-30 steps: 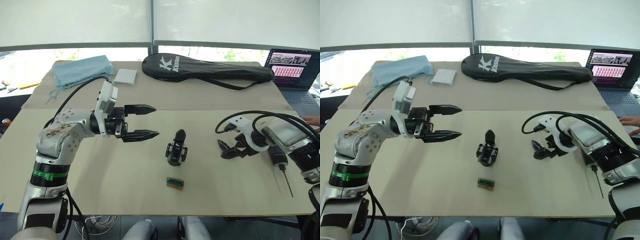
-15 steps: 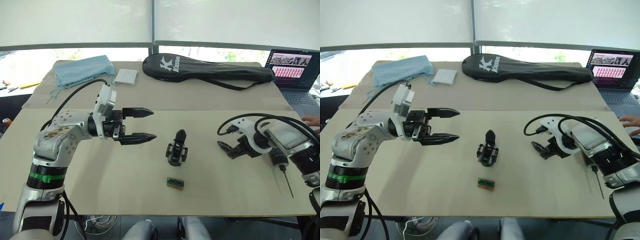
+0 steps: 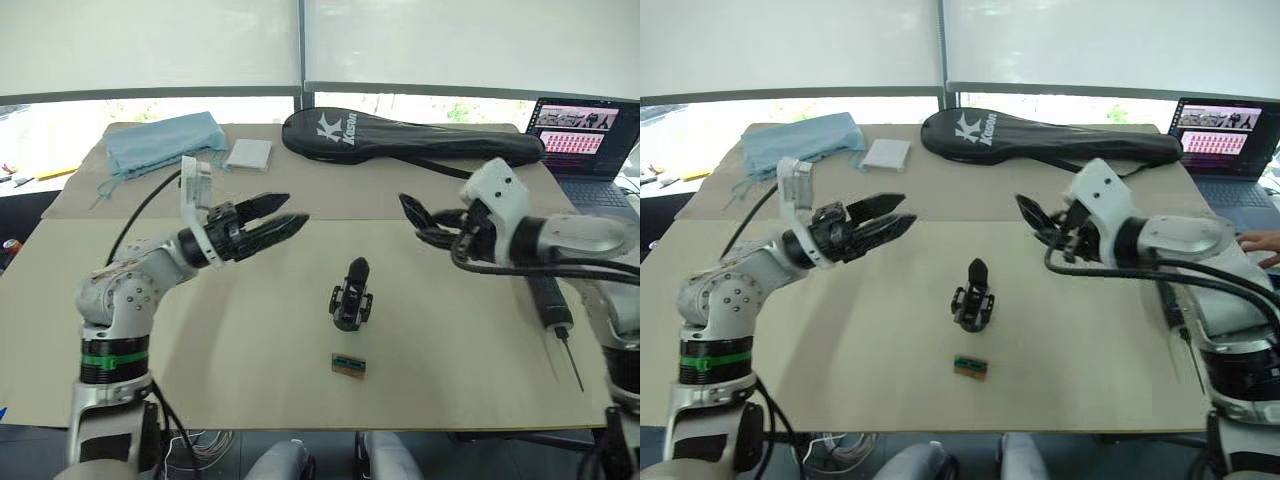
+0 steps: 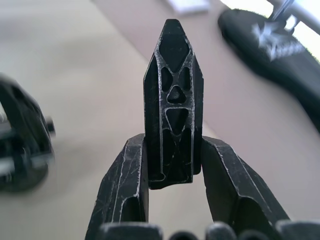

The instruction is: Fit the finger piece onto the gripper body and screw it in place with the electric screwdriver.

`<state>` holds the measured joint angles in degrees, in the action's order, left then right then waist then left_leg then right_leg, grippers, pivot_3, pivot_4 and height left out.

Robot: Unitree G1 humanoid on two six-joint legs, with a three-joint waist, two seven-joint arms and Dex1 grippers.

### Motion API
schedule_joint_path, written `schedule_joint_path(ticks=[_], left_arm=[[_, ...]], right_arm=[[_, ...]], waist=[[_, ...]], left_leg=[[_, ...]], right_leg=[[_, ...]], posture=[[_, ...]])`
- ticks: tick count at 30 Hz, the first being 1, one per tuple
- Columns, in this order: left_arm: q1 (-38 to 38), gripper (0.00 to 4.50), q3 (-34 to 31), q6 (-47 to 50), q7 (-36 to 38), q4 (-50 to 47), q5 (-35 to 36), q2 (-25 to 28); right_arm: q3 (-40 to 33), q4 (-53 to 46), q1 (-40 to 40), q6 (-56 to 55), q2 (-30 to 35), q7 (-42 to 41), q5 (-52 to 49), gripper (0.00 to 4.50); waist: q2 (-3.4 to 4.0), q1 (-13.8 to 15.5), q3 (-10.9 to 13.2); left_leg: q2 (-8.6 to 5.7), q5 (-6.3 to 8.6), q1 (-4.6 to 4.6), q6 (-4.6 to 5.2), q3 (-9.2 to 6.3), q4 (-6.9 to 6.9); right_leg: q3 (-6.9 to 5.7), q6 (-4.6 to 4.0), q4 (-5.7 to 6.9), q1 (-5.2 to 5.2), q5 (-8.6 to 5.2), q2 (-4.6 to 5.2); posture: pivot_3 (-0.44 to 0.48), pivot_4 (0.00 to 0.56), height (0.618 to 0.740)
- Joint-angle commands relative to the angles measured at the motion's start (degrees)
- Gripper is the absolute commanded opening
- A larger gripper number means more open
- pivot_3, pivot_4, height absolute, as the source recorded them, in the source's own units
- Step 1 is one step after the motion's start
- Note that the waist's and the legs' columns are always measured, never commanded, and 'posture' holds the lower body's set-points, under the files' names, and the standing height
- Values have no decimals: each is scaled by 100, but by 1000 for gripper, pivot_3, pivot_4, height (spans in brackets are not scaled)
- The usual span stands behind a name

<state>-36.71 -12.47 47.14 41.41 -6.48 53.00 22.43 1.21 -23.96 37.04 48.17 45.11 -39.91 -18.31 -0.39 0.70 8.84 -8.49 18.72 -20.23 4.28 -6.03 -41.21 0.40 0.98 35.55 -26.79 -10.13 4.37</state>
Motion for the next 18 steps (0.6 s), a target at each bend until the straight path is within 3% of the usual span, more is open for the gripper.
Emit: schedule_joint_path(ticks=[1, 7, 18], left_arm=[[-225, 4500, -164, 266, -914, -273, 441, -418], [-239, 4500, -156, 205, -1780, -460, 507, -964], [-205, 4500, 42, -195, -1888, -214, 420, -1601]], right_arm=[[293, -335, 373, -445, -244, 485, 502, 1106], [701, -473, 606, -508, -548, 656, 838, 1106], [970, -674, 530, -449, -884, 702, 933, 1106]], waist=[[0, 3, 0], [-1, 1, 0], [-1, -2, -1]], left_leg=[[-2, 0, 0, 0, 0, -3], [-2, 0, 1, 0, 3, -8], [-3, 0, 1, 0, 7, -11]], right_leg=[[3, 0, 10, -2, 0, 2], [9, 0, 24, -8, 0, 1], [7, 0, 25, -8, 0, 0]], posture=[[0, 150, 740], [0, 150, 740], [0, 150, 740]])
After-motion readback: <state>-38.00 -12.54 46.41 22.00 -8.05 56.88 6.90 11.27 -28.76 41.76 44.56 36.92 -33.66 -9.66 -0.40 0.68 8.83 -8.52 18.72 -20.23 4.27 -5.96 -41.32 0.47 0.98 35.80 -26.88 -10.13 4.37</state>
